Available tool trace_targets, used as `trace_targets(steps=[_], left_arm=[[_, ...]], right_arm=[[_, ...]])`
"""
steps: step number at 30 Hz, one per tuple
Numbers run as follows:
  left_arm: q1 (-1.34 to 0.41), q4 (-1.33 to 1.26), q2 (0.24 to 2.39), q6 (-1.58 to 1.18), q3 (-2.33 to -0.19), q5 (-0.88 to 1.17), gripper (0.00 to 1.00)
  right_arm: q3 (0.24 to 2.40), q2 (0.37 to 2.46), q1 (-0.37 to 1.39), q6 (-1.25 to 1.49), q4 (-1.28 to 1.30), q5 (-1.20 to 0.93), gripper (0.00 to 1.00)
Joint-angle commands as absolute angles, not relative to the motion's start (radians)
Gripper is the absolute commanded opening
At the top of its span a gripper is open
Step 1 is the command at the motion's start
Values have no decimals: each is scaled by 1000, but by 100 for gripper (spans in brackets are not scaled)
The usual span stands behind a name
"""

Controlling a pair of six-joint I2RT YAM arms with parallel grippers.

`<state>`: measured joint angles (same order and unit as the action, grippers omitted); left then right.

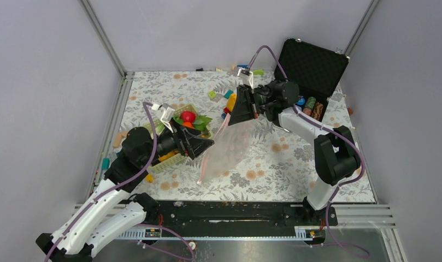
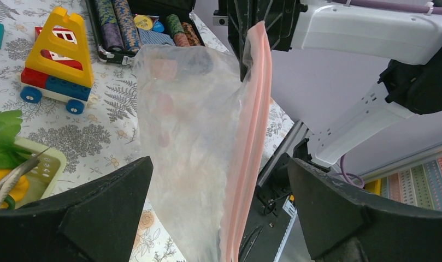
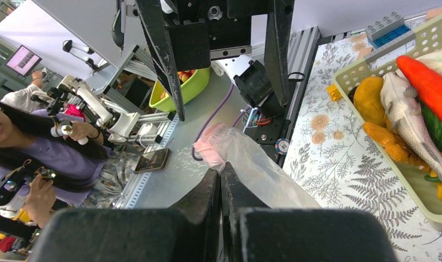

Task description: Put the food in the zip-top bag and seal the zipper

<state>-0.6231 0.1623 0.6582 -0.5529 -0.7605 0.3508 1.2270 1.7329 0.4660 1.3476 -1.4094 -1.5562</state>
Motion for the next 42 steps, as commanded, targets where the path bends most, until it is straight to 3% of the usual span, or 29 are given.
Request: trace_targets(steps=[1,22,31,42], left_arm=[[-627,119,727,-513,-807,368,99],[-627,183,729,-504,-806,263,97],[-627,170,645,-540,-770,308,99],[-627,169,708,-543,-761,335,98]], right_arm=[[1276,1743,483,1365,-1487,-1619,0],[1273,1739,500,1372,-1489,-1619,0],[1275,1747,504,1378,-1489,-1620,0],[1278,1746,509,1384,-1489,-1620,0]])
